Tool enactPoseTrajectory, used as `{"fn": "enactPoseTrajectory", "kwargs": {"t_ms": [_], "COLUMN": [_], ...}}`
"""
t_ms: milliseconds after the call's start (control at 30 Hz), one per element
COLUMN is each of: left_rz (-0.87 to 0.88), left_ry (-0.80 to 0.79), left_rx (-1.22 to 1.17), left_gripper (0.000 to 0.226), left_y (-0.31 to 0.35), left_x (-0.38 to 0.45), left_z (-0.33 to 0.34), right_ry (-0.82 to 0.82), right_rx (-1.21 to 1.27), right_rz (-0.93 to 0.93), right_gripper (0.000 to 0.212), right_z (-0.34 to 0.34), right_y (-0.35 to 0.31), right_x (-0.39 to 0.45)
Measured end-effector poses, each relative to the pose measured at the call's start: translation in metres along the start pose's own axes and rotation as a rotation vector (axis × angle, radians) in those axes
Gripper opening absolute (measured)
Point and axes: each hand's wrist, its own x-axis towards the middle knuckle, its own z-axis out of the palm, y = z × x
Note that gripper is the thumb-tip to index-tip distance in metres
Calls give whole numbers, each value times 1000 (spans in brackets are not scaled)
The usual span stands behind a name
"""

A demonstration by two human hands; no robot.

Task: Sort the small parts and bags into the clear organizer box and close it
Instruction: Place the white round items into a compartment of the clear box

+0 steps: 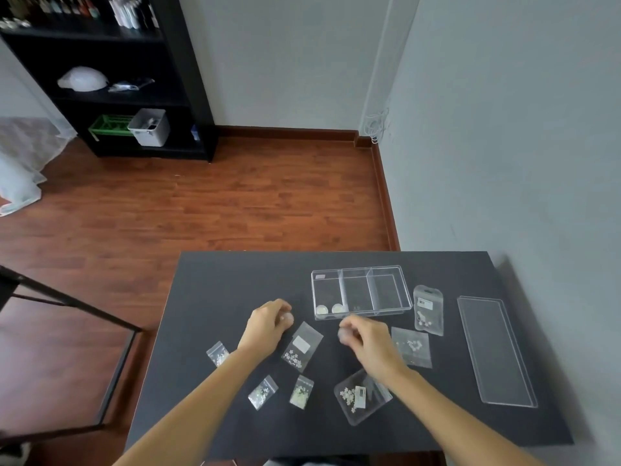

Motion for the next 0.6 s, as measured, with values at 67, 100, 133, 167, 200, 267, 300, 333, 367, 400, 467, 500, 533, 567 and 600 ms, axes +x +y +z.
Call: {"fn": "enactPoseTrajectory", "kwargs": {"t_ms": [67,100,133,167,200,267,300,333,367,400,467,500,533,567,600], "left_rz": [34,57,86,115,142,159,146,131,130,137,146,141,135,131,131], "left_ry": [38,51,57,58,55,28,8,-11,-26,-38,-50,-55,-62,-70,-78], "left_rx": [-85,-110,-116,-104,-74,6,50,111,190,277,418,474,530,582,628], "left_gripper": [14,14,13,14,15,17,17,17,17,18,21,23,25,26,27], "left_y": [21,32,42,52,60,71,74,75,76,75,74,73,72,71,71], "left_x": [7,12,18,23,29,41,46,52,57,61,68,71,73,74,75], "left_z": [0,1,2,5,7,14,18,22,26,30,34,36,37,38,39], "right_ry": [84,119,150,178,200,225,232,238,243,247,255,257,258,256,253], "right_rx": [3,4,8,16,22,23,23,25,29,34,39,38,39,43,47], "right_rz": [-43,-53,-53,-47,-38,-12,2,18,35,51,67,68,69,68,66], "right_gripper": [8,9,11,13,14,17,17,18,18,18,18,18,19,19,19], "right_z": [-14,-21,-27,-33,-37,-43,-45,-47,-49,-50,-52,-52,-53,-53,-54], "right_y": [-3,-4,-4,-4,-3,0,2,4,5,7,9,10,11,11,12], "right_x": [14,20,26,32,36,42,44,45,46,47,49,50,51,52,53]}}
